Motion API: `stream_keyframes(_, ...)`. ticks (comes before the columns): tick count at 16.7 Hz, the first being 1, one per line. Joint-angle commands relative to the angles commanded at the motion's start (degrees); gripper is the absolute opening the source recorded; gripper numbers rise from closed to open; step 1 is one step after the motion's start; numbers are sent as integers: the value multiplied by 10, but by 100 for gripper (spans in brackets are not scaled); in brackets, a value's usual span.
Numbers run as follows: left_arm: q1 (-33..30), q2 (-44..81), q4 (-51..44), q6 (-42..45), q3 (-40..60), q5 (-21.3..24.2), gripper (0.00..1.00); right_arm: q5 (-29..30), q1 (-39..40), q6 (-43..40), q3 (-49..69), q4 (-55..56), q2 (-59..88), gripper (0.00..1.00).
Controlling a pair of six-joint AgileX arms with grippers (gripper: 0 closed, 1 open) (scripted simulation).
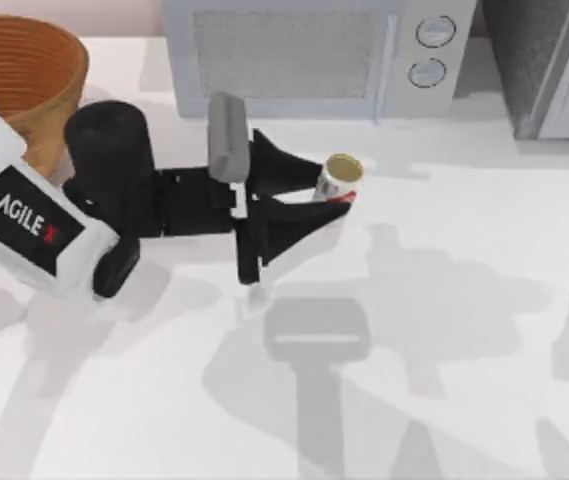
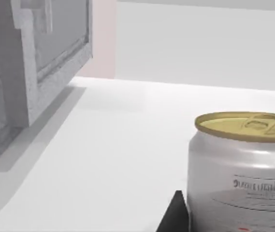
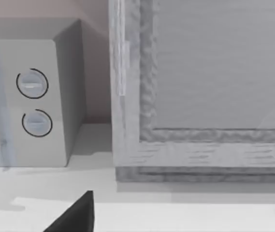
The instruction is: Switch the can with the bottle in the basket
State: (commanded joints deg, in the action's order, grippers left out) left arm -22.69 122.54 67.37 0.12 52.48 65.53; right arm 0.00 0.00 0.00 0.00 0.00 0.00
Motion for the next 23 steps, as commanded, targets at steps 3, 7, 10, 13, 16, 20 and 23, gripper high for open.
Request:
stream_keyframes(3, -5, 98, 59, 4, 41, 27, 0, 0, 0, 0, 0, 0, 0, 100)
stream_keyframes(7, -3, 197, 120, 11, 83, 43, 0, 0, 0, 0, 0, 0, 0, 100)
stream_keyframes(10, -1, 214, 134, 14, 93, 44, 0, 0, 0, 0, 0, 0, 0, 100)
stream_keyframes(13, -1, 214, 134, 14, 93, 44, 0, 0, 0, 0, 0, 0, 0, 100)
stream_keyframes(16, -1, 214, 134, 14, 93, 44, 8, 0, 0, 0, 0, 0, 0, 100)
stream_keyframes(20, -1, 214, 134, 14, 93, 44, 38, 0, 0, 0, 0, 0, 0, 100)
stream_keyframes(23, -1, 214, 134, 14, 93, 44, 60, 0, 0, 0, 0, 0, 0, 100)
